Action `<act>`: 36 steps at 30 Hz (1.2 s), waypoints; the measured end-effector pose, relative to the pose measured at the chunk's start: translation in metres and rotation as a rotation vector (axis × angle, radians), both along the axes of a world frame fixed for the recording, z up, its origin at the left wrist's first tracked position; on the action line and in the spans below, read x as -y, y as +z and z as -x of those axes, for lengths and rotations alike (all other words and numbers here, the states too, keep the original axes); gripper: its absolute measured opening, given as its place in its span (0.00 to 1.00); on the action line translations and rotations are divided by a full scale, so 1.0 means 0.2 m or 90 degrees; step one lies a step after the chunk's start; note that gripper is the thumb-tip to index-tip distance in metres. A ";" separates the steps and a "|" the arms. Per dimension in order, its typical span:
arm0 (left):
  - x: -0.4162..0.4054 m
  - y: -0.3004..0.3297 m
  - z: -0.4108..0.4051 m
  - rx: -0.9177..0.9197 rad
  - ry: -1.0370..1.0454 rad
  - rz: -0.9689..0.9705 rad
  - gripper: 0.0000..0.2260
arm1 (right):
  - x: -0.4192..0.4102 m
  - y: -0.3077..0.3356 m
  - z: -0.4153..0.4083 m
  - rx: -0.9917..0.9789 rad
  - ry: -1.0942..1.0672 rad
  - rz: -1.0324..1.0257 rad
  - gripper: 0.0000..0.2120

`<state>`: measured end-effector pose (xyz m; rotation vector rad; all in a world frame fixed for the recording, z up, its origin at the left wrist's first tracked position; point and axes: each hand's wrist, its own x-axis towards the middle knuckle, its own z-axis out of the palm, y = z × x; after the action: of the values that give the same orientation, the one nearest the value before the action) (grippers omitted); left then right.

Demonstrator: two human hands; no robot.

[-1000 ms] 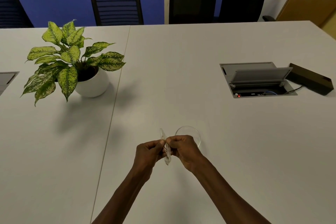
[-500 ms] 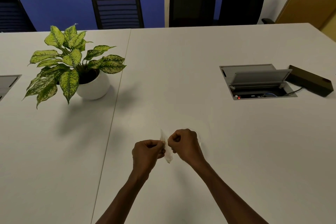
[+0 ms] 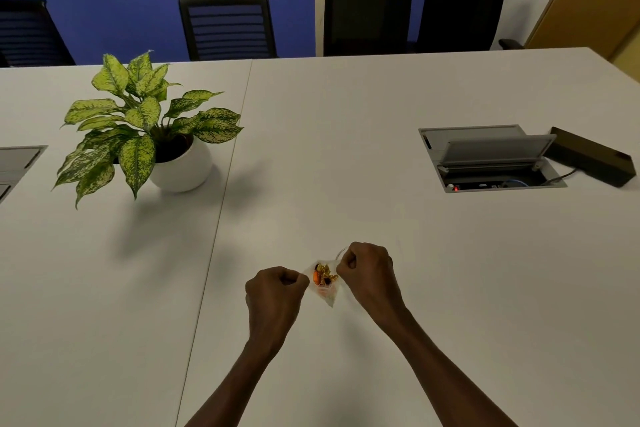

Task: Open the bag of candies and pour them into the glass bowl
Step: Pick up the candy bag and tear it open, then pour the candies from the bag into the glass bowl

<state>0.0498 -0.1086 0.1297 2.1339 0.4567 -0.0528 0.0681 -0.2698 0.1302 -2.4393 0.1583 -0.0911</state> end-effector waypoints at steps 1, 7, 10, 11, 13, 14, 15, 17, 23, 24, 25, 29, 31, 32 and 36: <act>0.01 0.00 0.00 0.002 -0.003 -0.002 0.06 | 0.00 -0.01 0.00 0.002 0.000 -0.004 0.11; 0.03 0.00 0.00 -0.006 0.028 0.044 0.09 | 0.00 -0.11 0.02 -0.010 0.008 -0.134 0.05; 0.03 -0.01 0.00 -0.005 0.043 0.085 0.08 | -0.01 -0.19 0.09 -0.047 0.039 -0.237 0.27; 0.03 -0.01 0.00 -0.004 0.045 0.090 0.08 | -0.02 -0.21 0.12 -0.057 0.057 -0.239 0.33; 0.03 -0.03 0.01 -0.001 0.044 0.089 0.09 | -0.05 -0.26 0.18 -0.049 0.092 -0.225 0.34; 0.03 -0.04 0.01 0.001 0.043 0.088 0.09 | -0.06 -0.29 0.20 -0.034 0.111 -0.216 0.32; 0.03 -0.04 0.01 0.001 0.044 0.089 0.09 | -0.08 -0.31 0.22 -0.016 0.128 -0.202 0.29; 0.03 -0.05 0.01 0.000 0.051 0.092 0.09 | -0.10 -0.33 0.24 0.027 0.140 -0.166 0.22; 0.02 -0.09 0.02 -0.026 0.037 0.144 0.05 | -0.07 -0.29 0.22 0.071 0.093 -0.144 0.02; 0.01 -0.11 0.02 -0.026 0.038 0.165 0.07 | -0.06 -0.28 0.21 0.064 0.095 -0.143 0.01; -0.01 -0.14 0.03 -0.027 0.049 0.189 0.09 | -0.04 -0.27 0.21 0.055 0.096 -0.142 0.01; -0.03 -0.29 0.04 -0.118 0.132 0.335 0.14 | 0.02 -0.23 0.20 0.022 0.089 -0.176 0.03; -0.02 -0.35 0.04 -0.200 0.149 0.452 0.19 | 0.05 -0.22 0.20 0.000 0.080 -0.212 0.04; -0.01 -0.37 0.04 -0.234 0.150 0.504 0.21 | 0.06 -0.22 0.20 -0.007 0.076 -0.232 0.03; 0.04 -0.46 0.03 -0.343 0.150 0.685 0.23 | 0.12 -0.20 0.18 -0.052 0.048 -0.337 0.04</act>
<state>0.0435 -0.1173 0.0372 0.9764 0.7672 -0.6064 0.0312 -0.2942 0.0899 -1.9184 0.1097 0.0758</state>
